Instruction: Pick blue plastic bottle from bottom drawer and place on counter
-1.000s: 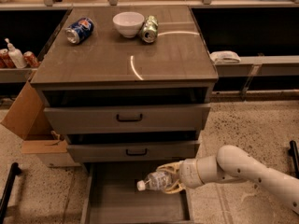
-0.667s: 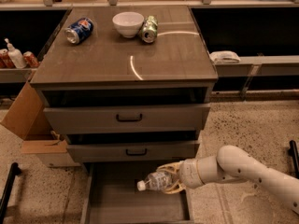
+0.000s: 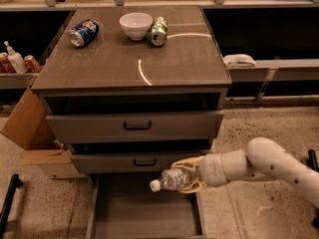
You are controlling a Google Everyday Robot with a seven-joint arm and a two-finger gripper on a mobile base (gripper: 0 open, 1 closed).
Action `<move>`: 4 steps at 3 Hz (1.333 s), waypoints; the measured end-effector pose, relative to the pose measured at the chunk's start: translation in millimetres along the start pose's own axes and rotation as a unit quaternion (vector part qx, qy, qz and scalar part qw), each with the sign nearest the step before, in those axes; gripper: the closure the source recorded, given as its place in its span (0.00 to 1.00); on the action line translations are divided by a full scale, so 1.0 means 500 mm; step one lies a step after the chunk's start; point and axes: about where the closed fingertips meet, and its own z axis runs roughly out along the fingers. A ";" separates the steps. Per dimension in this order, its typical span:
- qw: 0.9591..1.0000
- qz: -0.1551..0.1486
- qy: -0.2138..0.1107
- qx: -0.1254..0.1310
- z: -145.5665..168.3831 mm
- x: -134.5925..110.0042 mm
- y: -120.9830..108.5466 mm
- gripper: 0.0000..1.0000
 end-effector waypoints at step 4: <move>0.994 -0.102 0.007 0.037 -0.216 -0.181 -0.189 1.00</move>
Offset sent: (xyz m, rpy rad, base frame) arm -0.0001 -0.0432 0.2282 -0.0412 -0.2967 0.0375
